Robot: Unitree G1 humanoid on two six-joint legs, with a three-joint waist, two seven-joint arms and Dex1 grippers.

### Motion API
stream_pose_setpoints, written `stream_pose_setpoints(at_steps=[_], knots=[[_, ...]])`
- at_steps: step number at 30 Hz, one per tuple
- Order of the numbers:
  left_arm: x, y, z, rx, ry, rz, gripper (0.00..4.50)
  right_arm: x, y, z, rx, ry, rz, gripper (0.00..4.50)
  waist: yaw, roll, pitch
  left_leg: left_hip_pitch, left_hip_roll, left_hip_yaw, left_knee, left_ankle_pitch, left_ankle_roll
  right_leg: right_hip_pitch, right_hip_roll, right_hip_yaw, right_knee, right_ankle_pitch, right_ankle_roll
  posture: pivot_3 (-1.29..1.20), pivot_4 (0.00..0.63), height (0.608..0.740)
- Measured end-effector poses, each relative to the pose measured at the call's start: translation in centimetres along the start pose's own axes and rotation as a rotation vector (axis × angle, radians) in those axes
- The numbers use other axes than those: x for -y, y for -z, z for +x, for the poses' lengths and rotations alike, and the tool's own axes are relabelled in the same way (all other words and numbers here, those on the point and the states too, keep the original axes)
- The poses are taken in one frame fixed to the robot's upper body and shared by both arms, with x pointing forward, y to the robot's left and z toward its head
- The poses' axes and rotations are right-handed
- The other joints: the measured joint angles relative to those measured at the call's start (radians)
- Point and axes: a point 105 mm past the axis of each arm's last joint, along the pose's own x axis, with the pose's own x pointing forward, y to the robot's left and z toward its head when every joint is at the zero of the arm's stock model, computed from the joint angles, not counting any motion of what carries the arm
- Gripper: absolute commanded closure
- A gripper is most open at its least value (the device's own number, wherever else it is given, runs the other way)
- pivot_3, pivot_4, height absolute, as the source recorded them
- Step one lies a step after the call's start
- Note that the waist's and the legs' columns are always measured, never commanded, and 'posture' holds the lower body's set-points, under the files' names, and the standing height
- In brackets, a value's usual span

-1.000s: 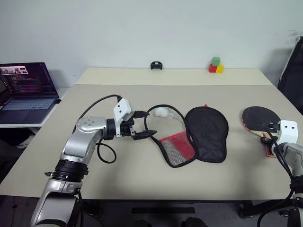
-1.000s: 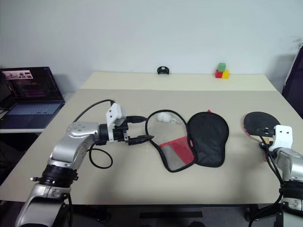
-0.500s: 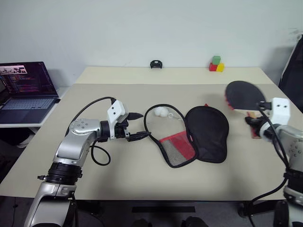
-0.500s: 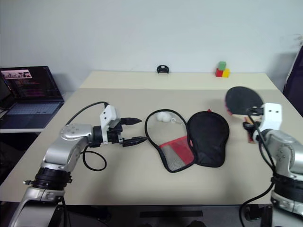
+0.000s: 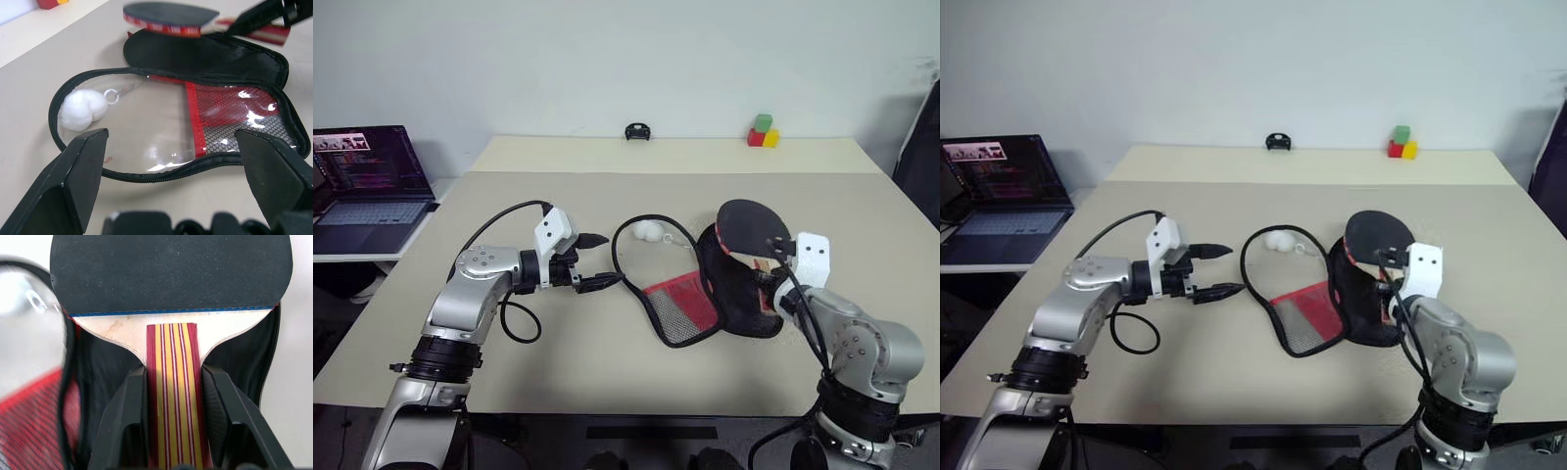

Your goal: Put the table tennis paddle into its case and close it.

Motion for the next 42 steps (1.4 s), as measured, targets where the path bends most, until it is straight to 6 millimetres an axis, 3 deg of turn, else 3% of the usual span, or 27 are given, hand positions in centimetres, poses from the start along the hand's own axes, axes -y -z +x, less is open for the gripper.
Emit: stream_pose_setpoints(at_steps=[7, 23, 30, 40, 42], knots=[[0.0, 0.0, 0.0, 0.000, -0.002, 0.000, 0.00, -0.4, -0.1, 0.6, 0.028, 0.011, -0.018, 3.37, 0.000, 0.000, 0.000, 0.000, 0.000, 0.000, 0.000, 0.000, 0.000, -0.001, 0.000, 0.000, 0.001, 0.000, 0.000, 0.00, 0.150, 0.740], [0.0, 0.0, 0.0, 0.000, -0.005, -0.001, 0.00, -0.8, 2.4, 1.5, -0.032, 0.023, -0.049, 3.37, -0.001, 0.000, 0.000, 0.000, 0.000, 0.001, 0.000, 0.000, 0.000, -0.002, 0.000, 0.000, 0.003, 0.000, 0.000, 0.00, 0.150, 0.740], [0.0, 0.1, 0.0, 0.001, -0.008, -0.002, 0.00, -1.1, 2.5, 1.5, -0.032, 0.025, -0.063, 3.37, -0.001, 0.000, 0.000, 0.000, 0.000, 0.003, 0.000, 0.000, 0.000, -0.005, 0.000, 0.000, 0.007, 0.000, 0.000, 0.00, 0.150, 0.740], [-0.1, 0.2, 0.0, -0.001, -0.021, -0.006, 0.00, -1.2, 2.3, 1.4, -0.010, 0.021, -0.065, 0.15, -0.001, 0.000, 0.000, 0.000, 0.000, 0.003, 0.001, 0.000, 0.001, -0.006, 0.000, 0.000, 0.010, 0.000, 0.000, 0.00, 0.150, 0.740], [-0.1, 0.2, 0.0, -0.001, -0.021, -0.006, 0.00, -1.3, 2.0, 1.1, 0.006, 0.012, -0.076, 0.06, -0.001, 0.000, 0.000, 0.000, 0.000, 0.002, 0.001, 0.000, 0.001, -0.006, 0.000, 0.000, 0.011, 0.000, 0.000, 0.00, 0.150, 0.740]])
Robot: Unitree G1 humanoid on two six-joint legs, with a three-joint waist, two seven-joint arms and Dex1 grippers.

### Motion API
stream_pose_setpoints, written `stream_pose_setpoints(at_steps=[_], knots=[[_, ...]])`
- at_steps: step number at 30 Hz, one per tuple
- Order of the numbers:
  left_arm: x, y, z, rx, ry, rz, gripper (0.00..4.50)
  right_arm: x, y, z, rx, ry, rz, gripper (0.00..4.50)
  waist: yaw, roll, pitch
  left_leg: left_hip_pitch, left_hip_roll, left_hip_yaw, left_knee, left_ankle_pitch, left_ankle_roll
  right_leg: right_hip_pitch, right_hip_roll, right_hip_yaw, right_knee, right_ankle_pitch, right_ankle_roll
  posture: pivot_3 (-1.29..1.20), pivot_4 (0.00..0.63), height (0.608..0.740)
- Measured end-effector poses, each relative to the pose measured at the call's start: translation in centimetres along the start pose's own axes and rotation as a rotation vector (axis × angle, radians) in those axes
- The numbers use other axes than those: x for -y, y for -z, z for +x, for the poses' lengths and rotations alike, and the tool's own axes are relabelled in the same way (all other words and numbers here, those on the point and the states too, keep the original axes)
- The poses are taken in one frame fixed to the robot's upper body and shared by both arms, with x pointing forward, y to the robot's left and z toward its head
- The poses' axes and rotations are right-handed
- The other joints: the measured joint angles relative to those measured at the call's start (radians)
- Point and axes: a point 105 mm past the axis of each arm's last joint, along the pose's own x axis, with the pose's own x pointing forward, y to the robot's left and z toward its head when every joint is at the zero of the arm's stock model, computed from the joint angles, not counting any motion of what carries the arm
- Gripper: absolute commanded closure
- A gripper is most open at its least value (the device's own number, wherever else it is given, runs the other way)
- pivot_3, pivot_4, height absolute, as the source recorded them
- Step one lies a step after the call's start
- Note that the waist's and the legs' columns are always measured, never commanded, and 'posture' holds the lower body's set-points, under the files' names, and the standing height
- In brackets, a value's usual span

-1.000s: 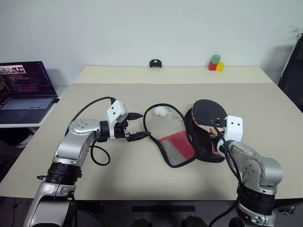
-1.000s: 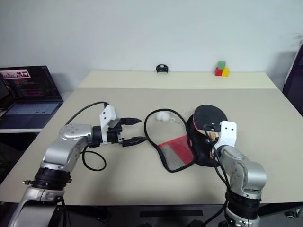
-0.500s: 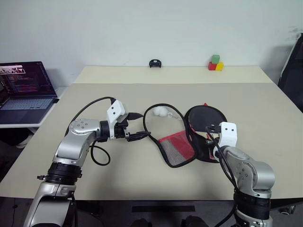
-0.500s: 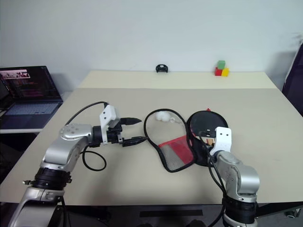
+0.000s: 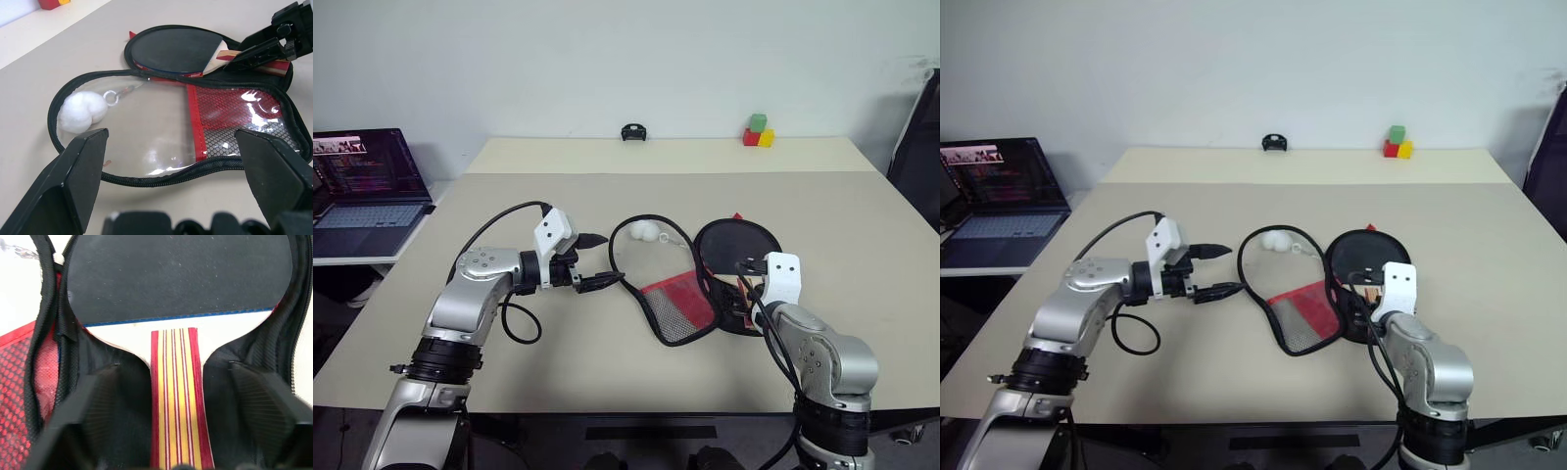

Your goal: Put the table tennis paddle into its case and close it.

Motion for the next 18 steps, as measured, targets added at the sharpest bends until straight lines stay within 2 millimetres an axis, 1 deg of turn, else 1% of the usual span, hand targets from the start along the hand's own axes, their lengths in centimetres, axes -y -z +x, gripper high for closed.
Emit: stream_pose_setpoints(at_steps=[2, 4, 8, 11, 12, 14, 18], knots=[[0.0, 0.0, 0.0, 0.000, 0.000, 0.000, 0.00, 0.1, -0.3, -0.4, 0.018, -0.005, -0.020, 0.06, 0.000, 0.000, 0.000, 0.000, 0.000, 0.000, 0.000, 0.000, 0.000, 0.000, 0.000, 0.000, 0.000, 0.000, 0.000, 0.00, 0.150, 0.740], [0.1, 0.2, -0.1, -0.003, -0.001, -0.006, 0.00, 0.2, -0.6, -1.3, 0.037, -0.034, -0.051, 0.06, 0.000, 0.000, 0.000, 0.000, 0.000, 0.000, 0.000, 0.000, 0.000, 0.000, 0.000, 0.000, 0.000, 0.000, 0.000, 0.00, 0.150, 0.740], [0.2, 0.6, -0.1, -0.007, -0.004, -0.015, 0.00, -1.2, -1.8, -2.7, 0.080, -0.176, -0.053, 0.06, -0.002, 0.000, 0.000, 0.000, 0.000, 0.000, 0.000, 0.000, 0.000, 0.000, 0.000, 0.000, 0.001, 0.000, 0.000, 0.00, 0.150, 0.740], [0.1, 0.5, 0.0, -0.002, -0.014, -0.018, 0.00, -2.4, -3.9, -3.5, 0.134, -0.321, -0.132, 0.06, -0.001, 0.000, 0.000, 0.001, -0.001, 0.000, 0.001, 0.000, 0.001, 0.000, 0.000, -0.001, 0.002, 0.000, 0.000, 0.00, 0.150, 0.740], [0.1, 0.5, 0.1, 0.002, -0.018, -0.020, 0.00, -2.3, -5.0, -3.9, 0.161, -0.358, -0.183, 0.06, 0.000, 0.000, 0.000, 0.001, -0.001, 0.000, 0.001, 0.001, 0.001, 0.001, 0.000, -0.001, 0.002, 0.000, 0.000, 0.00, 0.150, 0.740], [0.0, 0.6, 0.2, 0.003, -0.029, -0.021, 0.00, -2.1, -6.3, -4.7, 0.195, -0.420, -0.263, 0.06, 0.001, 0.000, 0.000, 0.000, -0.001, -0.001, 0.001, 0.001, 0.001, 0.001, 0.000, -0.001, 0.001, 0.000, 0.000, 0.00, 0.150, 0.740], [-0.9, 1.4, 0.1, -0.022, -0.098, -0.032, 0.00, -0.8, -7.7, -5.7, 0.213, -0.502, -0.367, 0.06, 0.001, -0.001, 0.000, 0.000, 0.000, -0.001, 0.001, 0.001, 0.002, 0.001, 0.000, -0.001, 0.000, 0.000, 0.000, 0.00, 0.150, 0.740]])
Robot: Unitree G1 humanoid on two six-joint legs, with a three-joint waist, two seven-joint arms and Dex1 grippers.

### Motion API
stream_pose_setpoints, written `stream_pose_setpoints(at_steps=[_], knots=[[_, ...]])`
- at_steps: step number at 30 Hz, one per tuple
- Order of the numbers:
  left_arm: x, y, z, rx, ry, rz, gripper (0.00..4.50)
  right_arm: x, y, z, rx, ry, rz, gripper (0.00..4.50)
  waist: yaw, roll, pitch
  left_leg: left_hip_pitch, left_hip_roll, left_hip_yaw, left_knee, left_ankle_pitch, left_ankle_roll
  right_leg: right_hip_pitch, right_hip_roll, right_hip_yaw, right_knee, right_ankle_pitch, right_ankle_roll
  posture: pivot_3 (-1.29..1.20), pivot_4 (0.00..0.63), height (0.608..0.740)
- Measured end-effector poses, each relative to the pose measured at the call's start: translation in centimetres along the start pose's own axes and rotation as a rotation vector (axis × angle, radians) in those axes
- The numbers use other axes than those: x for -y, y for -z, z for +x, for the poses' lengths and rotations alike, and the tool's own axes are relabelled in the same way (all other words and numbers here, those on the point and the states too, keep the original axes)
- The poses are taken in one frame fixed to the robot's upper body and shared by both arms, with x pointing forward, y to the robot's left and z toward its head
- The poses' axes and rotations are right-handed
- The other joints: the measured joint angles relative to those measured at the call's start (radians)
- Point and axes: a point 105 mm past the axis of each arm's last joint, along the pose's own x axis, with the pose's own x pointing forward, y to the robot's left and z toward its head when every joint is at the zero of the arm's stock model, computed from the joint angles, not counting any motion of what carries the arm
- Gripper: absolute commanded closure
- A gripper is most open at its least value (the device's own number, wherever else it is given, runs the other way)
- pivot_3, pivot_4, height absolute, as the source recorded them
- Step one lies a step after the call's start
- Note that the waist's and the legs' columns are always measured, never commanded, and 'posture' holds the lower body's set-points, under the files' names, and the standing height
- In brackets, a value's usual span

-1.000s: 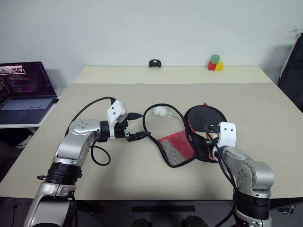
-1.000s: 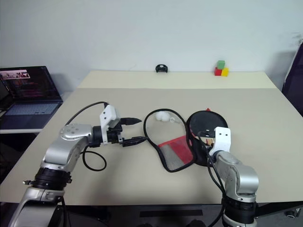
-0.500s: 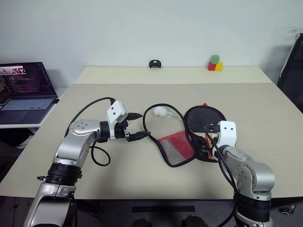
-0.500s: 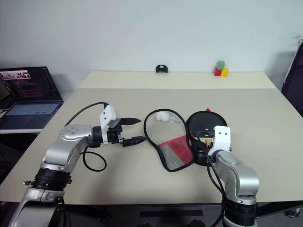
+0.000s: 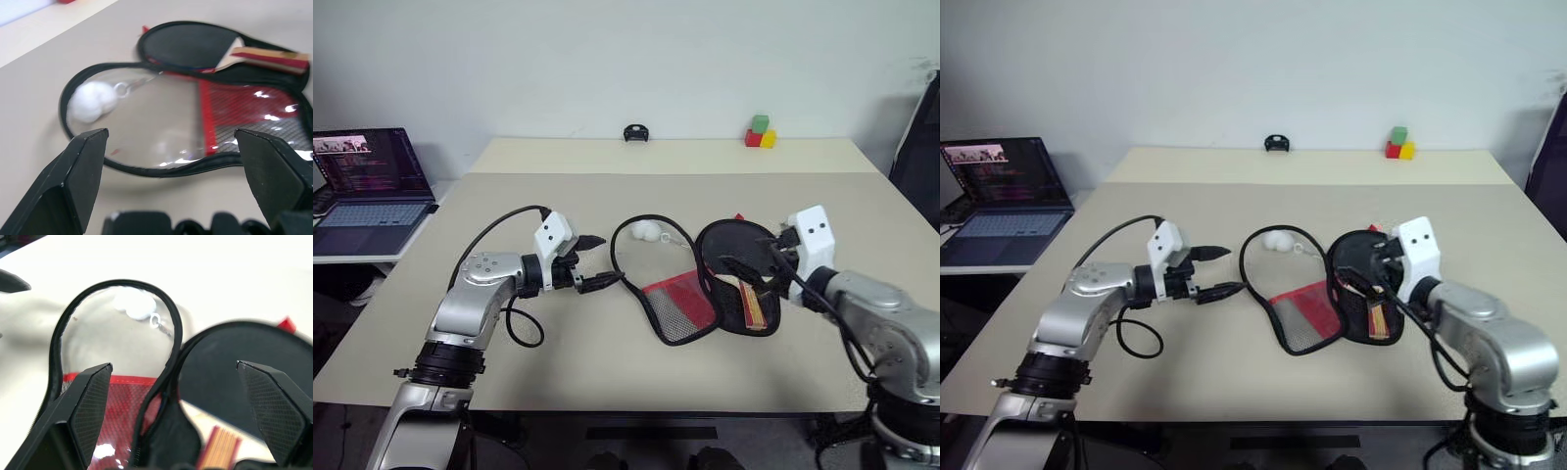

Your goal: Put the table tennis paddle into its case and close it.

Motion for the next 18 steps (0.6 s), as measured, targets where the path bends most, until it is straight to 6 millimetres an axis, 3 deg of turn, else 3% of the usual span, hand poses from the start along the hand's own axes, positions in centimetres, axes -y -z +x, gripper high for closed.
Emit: stream_pose_setpoints(at_steps=[10, 18], knots=[[-2.3, 2.3, -0.4, -0.062, -0.153, -0.045, 0.00, 1.4, -1.5, -1.9, 0.014, -0.159, -0.086, 0.06, 0.000, -0.001, 0.000, 0.000, 0.001, 0.000, 0.000, 0.000, 0.000, 0.000, -0.001, 0.001, 0.000, 0.000, 0.000, 0.00, 0.150, 0.740], [-4.5, 5.4, 1.0, -0.140, -0.331, -0.138, 0.00, 1.5, -2.0, -1.9, 0.038, -0.178, -0.082, 0.06, 0.004, -0.002, 0.000, -0.001, 0.000, 0.000, 0.001, 0.000, 0.000, 0.000, -0.001, 0.000, 0.000, 0.000, 0.000, 0.00, 0.150, 0.740]])
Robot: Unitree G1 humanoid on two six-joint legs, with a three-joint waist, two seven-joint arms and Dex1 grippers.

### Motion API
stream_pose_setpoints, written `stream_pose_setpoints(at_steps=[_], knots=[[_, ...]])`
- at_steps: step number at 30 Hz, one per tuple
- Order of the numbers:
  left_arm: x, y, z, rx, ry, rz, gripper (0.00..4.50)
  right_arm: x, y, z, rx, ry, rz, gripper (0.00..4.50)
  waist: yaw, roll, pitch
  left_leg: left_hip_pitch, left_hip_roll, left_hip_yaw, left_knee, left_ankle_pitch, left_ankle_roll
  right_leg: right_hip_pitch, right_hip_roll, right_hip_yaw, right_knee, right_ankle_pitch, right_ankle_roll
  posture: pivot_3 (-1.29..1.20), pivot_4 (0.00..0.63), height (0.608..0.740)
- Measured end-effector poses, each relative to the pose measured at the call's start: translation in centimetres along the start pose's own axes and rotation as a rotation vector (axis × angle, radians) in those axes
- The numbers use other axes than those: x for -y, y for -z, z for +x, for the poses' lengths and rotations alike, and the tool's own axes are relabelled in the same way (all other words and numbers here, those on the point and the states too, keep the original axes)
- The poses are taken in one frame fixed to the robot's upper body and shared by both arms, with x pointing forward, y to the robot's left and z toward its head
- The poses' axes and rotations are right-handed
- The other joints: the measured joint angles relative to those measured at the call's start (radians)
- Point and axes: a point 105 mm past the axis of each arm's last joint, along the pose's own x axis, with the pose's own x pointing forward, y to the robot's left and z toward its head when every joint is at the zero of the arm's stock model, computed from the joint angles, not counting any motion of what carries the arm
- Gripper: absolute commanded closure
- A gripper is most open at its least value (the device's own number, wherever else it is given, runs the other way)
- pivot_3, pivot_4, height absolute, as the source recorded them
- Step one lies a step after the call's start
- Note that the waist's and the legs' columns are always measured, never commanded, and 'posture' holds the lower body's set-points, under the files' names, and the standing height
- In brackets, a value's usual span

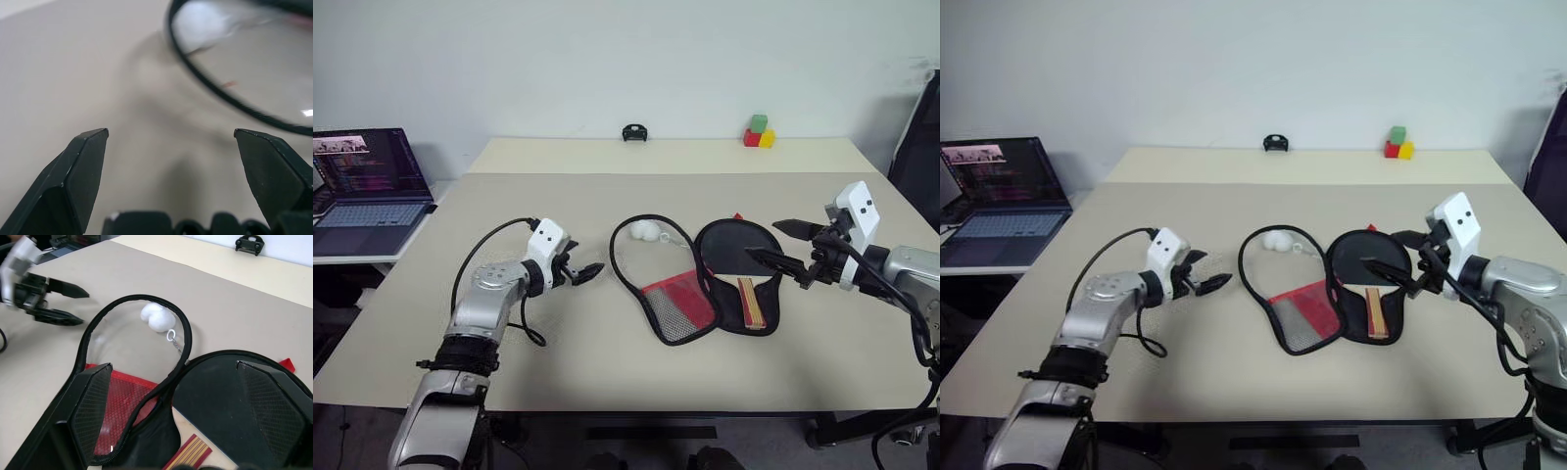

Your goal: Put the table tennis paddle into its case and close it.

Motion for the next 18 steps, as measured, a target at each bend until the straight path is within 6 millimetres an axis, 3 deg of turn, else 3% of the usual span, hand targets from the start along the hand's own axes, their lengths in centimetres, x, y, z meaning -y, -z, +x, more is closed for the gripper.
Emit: stream_pose_setpoints(at_steps=[7, 11, 18], knots=[[0.3, 0.4, 2.0, -0.009, -0.010, -0.033, 0.00, -0.6, -0.2, -0.1, 0.007, -0.038, 0.003, 0.06, 0.000, 0.000, 0.000, 0.000, 0.000, 0.000, 0.000, 0.000, 0.000, 0.000, 0.000, 0.000, 0.000, 0.000, 0.000, 0.00, 0.150, 0.740], [2.0, 0.8, 3.8, -0.021, 0.046, -0.078, 0.00, -1.1, -0.2, -1.5, -0.016, -0.104, -0.001, 0.06, 0.005, -0.001, 0.000, -0.001, -0.001, 0.000, 0.000, 0.000, 0.000, 0.000, 0.000, -0.002, -0.001, 0.000, 0.000, 0.00, 0.150, 0.740], [2.5, 0.6, 4.4, -0.016, 0.100, -0.071, 0.00, -1.0, -1.1, -3.4, -0.036, -0.133, -0.037, 0.06, 0.011, -0.002, 0.000, -0.001, -0.001, 0.000, 0.000, 0.000, 0.000, 0.000, 0.000, -0.001, -0.001, 0.000, 0.000, 0.00, 0.150, 0.740]])
